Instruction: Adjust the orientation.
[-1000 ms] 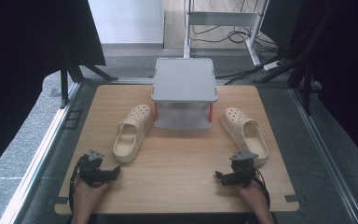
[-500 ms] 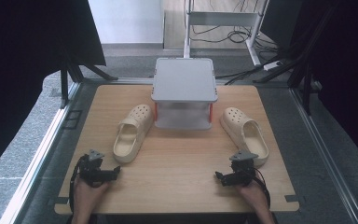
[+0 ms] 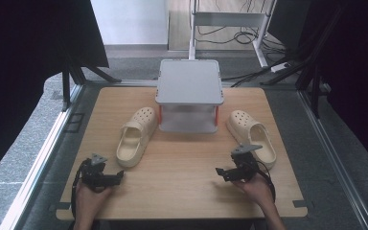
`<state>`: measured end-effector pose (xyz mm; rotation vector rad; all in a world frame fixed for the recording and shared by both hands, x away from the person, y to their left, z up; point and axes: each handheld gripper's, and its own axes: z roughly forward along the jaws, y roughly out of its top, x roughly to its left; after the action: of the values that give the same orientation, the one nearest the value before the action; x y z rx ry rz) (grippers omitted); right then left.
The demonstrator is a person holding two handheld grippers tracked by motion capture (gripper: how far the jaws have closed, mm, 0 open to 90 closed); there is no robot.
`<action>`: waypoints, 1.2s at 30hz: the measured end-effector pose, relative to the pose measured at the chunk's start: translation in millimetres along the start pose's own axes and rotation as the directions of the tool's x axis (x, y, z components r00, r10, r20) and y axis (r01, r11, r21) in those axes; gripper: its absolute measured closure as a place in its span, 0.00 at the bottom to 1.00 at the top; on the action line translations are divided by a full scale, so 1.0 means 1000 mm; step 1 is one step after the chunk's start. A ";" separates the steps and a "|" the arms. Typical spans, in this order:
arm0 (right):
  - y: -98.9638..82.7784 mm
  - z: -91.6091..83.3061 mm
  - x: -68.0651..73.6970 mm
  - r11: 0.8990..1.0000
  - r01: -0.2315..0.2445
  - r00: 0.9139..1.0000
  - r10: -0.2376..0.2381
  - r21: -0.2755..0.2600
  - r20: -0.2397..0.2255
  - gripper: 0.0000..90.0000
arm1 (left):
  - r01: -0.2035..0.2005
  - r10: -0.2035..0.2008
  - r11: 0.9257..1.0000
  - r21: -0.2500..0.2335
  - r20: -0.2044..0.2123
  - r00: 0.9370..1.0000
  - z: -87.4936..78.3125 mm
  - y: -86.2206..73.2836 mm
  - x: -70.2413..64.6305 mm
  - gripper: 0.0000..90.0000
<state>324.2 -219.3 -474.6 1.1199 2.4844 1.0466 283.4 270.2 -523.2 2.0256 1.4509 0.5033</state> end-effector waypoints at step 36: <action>0.144 0.103 0.084 0.989 0.151 0.977 -0.149 0.001 -0.155 0.20 | -0.015 0.015 1.000 0.005 0.006 1.000 0.000 0.000 0.000 0.00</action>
<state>395.3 -39.5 -442.9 0.8678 2.6504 1.1132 283.4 270.2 -522.8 2.0414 1.4363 0.4996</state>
